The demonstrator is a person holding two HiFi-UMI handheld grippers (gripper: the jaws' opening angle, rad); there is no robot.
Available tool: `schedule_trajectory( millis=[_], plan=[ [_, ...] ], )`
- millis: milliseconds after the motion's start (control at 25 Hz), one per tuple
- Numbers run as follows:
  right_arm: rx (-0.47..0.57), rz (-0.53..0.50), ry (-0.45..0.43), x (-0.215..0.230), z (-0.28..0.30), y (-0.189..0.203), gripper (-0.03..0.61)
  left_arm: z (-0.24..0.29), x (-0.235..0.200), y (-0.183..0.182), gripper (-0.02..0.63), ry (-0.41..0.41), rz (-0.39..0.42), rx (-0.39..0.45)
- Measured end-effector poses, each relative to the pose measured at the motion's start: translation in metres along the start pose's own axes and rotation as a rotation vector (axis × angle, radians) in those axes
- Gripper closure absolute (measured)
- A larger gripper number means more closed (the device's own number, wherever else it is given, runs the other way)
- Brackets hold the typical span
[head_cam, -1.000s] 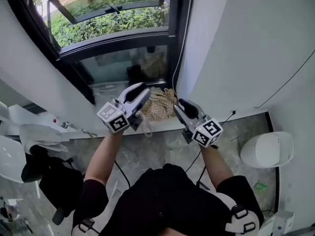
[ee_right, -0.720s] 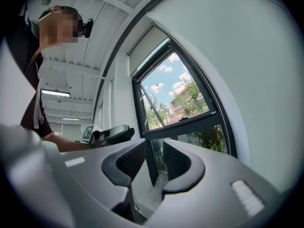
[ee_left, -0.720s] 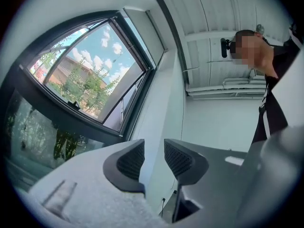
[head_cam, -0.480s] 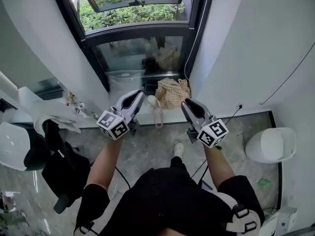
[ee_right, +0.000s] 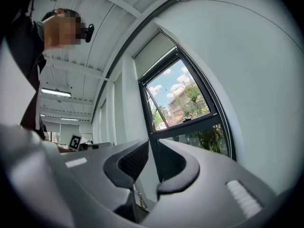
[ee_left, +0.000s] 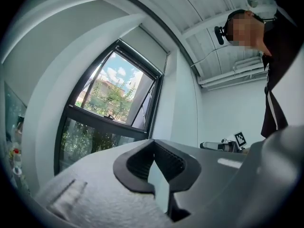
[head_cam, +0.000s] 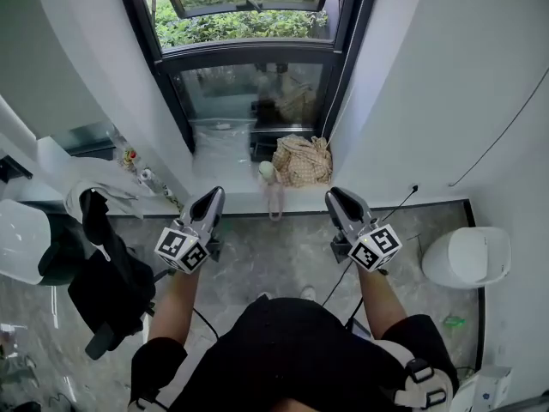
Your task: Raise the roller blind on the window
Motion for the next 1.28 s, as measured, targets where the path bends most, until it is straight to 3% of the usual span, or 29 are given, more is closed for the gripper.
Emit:
schedule_trajectory(
  millis=[320, 600, 800, 1280],
  plan=[
    [0.009, -0.004, 0.019, 0.014, -0.045, -0.008, 0.580, -0.007, 0.033, 0.008, 0.620, -0.074, -0.012, 0.031],
    [0.001, -0.033, -0.004, 0.014, -0.063, -0.010, 0.581, 0.000, 0.058, 0.016, 0.620, -0.087, 0.024, 0.016],
    [-0.005, -0.037, -0.017, 0.014, -0.066, -0.009, 0.581, 0.003, 0.076, 0.022, 0.620, -0.054, 0.049, 0.004],
    [0.004, -0.015, -0.035, 0.019, -0.056, -0.012, 0.581, 0.009, 0.075, 0.029, 0.620, -0.028, 0.006, 0.011]
  ],
)
Point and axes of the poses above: the fingertips, and each gripper's own axes: z forward along the fingers, x to its right, y out of its underside, the point moved 3 cm from there along -z, backward along the fingers, and after that the axes turned 12 degrees about -y, right-handed, at the moved point
